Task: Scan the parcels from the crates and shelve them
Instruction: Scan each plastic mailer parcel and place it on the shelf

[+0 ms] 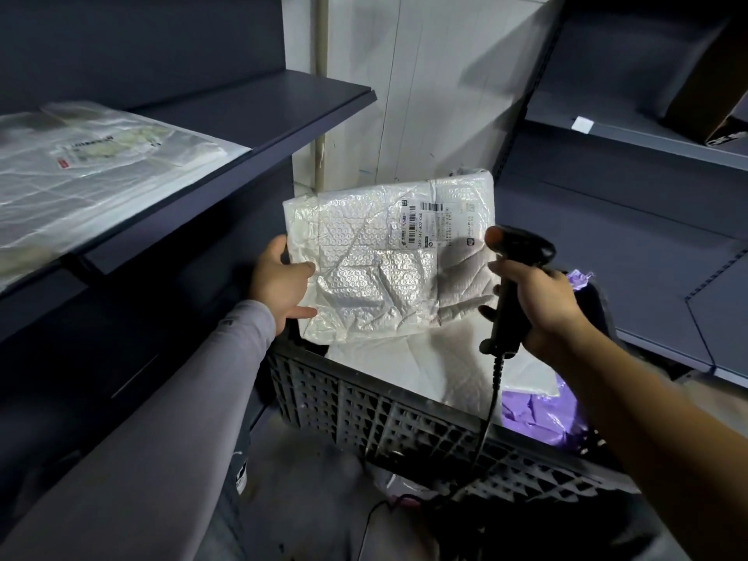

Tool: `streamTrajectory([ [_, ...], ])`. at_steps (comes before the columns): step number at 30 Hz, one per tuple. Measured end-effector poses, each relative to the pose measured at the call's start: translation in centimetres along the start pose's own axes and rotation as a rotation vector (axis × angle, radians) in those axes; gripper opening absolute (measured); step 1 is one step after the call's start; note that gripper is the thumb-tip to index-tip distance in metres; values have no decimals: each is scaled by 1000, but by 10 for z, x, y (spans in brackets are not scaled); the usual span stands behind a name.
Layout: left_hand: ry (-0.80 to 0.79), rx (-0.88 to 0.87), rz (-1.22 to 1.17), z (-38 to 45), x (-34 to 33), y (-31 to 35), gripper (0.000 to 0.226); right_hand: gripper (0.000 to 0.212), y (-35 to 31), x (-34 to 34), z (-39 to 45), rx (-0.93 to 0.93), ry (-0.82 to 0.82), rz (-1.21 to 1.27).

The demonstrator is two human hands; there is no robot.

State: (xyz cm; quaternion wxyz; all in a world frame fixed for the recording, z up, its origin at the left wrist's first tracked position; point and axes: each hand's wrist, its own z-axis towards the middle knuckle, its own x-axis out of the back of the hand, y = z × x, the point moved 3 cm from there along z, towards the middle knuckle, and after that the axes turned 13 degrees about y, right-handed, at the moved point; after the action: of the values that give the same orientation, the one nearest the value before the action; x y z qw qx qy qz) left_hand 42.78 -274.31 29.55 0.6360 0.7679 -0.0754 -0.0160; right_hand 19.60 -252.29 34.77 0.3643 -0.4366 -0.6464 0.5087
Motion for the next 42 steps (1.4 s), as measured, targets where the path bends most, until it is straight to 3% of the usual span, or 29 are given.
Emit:
streamTrajectory([
  [4, 36, -13, -6, 0, -2, 0, 39, 13, 3, 8, 24, -32, 59, -72],
  [11, 98, -5, -93, 3, -6, -1, 34, 12, 21, -7, 43, -32, -40, -120],
  [15, 85, 28, -106, 4, -4, 1, 32, 30, 34, -13, 54, -45, -81, -108],
  [17, 45, 50, -128, 1, -2, 4, 30, 28, 37, -14, 55, -28, -74, -79],
  [21, 1, 64, -267, -5, 8, 14, 52, 21, 30, -15, 50, 36, -87, -11],
  [24, 14, 29, -374, -12, 19, 25, 34, 11, 15, -14, 45, 97, -86, 15],
  [26, 25, 9, -378, -16, 28, 31, 25, 16, 3, -17, 39, 119, -107, 44],
  [29, 76, -51, -244, -24, 44, 43, 22, 45, -12, -27, 30, 140, -178, 79],
  [32, 127, -208, 80, -29, 67, 56, 34, 35, -26, -44, 16, 165, -250, 103],
  [35, 179, -403, 451, -34, 90, 70, 64, 23, -38, -66, 1, 168, -338, 134],
  [39, 234, -542, 867, -56, 120, 86, 94, 26, -47, -106, -18, 142, -401, 141],
  [42, 290, -603, 1037, -64, 141, 95, 102, 32, -53, -138, -34, 114, -434, 170],
])
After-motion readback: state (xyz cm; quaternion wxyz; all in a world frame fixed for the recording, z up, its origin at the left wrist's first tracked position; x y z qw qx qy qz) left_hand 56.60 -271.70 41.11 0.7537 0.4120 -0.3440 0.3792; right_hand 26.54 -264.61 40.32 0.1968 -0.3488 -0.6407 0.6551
